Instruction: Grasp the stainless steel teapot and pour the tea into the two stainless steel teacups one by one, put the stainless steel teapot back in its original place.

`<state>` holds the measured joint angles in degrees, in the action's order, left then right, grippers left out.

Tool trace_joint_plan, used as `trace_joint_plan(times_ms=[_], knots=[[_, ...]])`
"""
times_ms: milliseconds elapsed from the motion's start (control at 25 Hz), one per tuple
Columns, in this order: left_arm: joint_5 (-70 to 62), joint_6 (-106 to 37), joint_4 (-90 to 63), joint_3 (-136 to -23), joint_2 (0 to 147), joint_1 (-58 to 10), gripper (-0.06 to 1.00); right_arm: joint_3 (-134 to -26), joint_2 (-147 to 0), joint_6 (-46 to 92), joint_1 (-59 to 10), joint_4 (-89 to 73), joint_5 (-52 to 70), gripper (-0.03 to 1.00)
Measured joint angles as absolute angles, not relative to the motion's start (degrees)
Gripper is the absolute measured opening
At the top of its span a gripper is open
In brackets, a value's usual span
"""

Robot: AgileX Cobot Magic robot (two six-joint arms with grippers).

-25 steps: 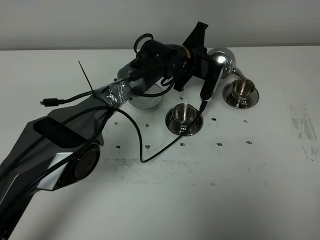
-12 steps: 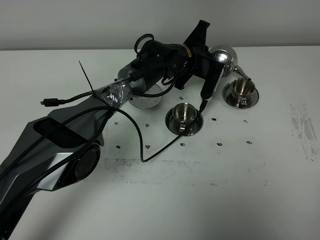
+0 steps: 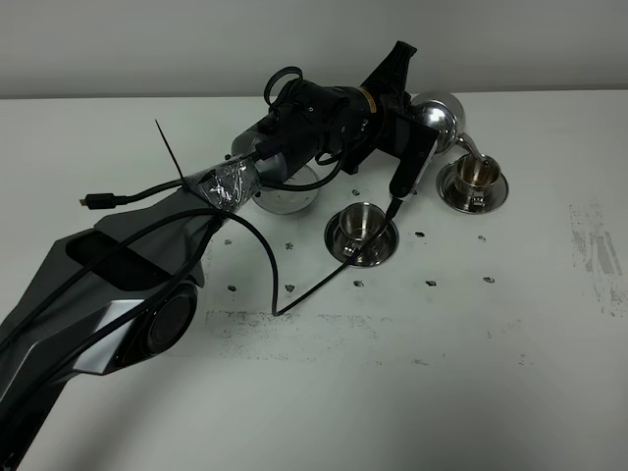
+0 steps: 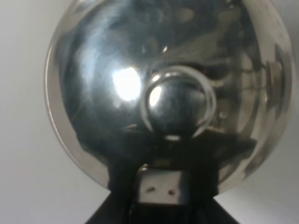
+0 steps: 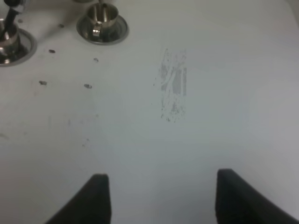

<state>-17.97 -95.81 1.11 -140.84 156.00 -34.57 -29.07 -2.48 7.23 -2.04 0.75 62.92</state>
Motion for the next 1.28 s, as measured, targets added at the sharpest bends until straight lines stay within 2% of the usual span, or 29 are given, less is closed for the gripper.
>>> trace_joint_plan(times_ms=[1280], knots=[[-16.87, -96.09, 2.20, -140.84, 156.00, -35.14, 0.19, -29.07, -2.48, 7.24, -2.04, 0.79, 62.92, 0.50]])
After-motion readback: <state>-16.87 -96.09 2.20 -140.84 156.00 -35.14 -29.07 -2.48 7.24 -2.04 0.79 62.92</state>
